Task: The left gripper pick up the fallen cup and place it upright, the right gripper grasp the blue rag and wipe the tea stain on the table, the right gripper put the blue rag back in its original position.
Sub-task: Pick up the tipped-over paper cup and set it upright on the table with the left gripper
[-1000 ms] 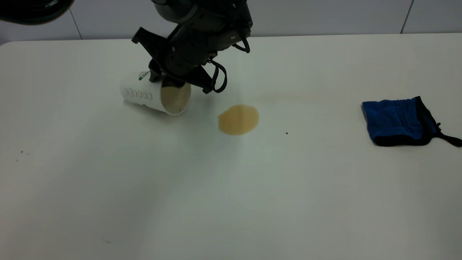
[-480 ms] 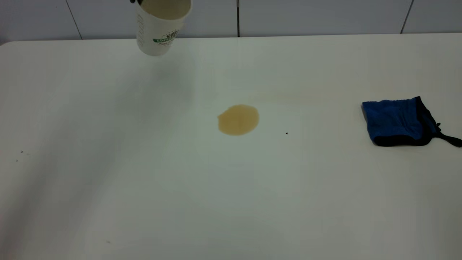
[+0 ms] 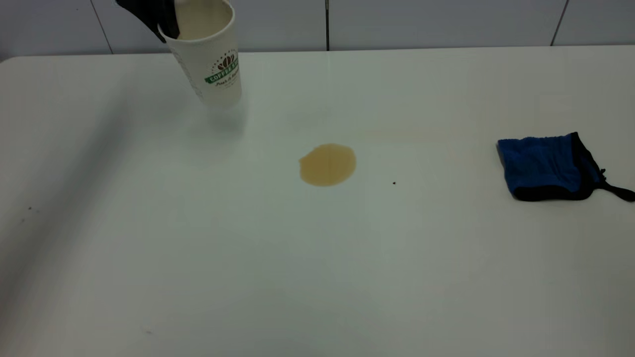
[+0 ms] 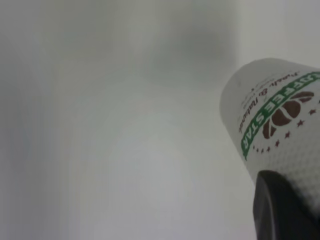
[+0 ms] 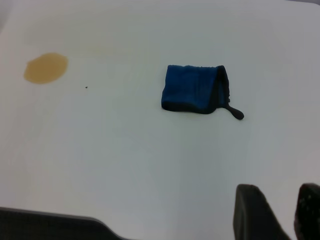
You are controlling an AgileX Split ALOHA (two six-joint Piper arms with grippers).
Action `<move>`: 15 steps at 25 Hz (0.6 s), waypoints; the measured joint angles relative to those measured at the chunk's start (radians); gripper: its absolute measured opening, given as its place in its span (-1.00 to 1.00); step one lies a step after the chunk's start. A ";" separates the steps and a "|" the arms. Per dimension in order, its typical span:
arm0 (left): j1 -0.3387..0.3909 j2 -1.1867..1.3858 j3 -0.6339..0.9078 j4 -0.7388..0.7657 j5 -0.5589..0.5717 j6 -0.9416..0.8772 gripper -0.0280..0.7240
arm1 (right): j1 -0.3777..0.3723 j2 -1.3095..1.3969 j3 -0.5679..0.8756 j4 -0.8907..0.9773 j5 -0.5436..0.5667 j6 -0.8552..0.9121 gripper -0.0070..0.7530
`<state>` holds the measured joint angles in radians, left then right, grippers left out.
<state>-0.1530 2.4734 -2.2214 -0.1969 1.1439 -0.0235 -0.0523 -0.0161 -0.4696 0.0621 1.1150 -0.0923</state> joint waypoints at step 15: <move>0.004 0.126 0.007 -0.087 -0.104 0.064 -0.22 | 0.000 0.000 0.000 0.000 0.000 0.000 -0.34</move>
<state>-0.1492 2.5993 -2.2143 -0.2839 1.0399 0.0405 -0.0523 -0.0161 -0.4696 0.0621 1.1150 -0.0923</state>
